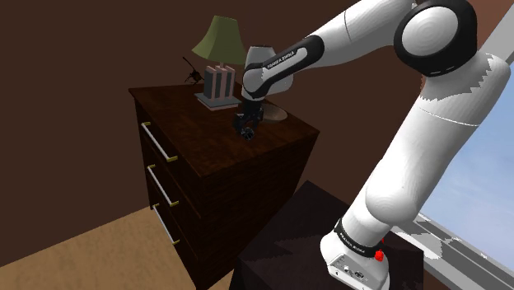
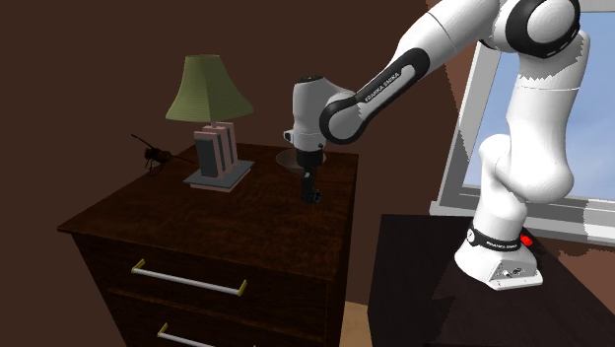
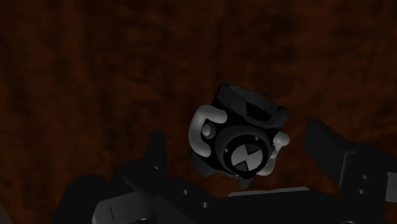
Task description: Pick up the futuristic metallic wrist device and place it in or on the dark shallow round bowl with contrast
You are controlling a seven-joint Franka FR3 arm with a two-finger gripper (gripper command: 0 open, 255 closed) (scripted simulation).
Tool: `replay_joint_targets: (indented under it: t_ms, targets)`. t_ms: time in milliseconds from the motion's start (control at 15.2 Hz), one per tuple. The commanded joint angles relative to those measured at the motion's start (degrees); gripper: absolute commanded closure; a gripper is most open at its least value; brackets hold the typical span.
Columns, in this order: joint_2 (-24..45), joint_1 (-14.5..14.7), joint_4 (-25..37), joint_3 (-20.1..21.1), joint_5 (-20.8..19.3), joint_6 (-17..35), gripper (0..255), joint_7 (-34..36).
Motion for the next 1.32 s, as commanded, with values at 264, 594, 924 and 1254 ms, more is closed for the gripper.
replay_joint_targets:
  t_ms: [264, 594, 924, 1254]
  targets:
    - [0.0, 0.0, 0.0, 0.0, 0.0, 0.0, 255, 0.0]
    - [0.0, 0.0, 0.0, 0.0, 0.0, 0.0, 255, 0.0]
    - [-2.2, 0.0, 1.6, 0.0, -0.2, -3.8, 255, 0.1]
    - [-4.1, 0.1, 3.5, 0.0, -0.3, -7.5, 255, 0.1]
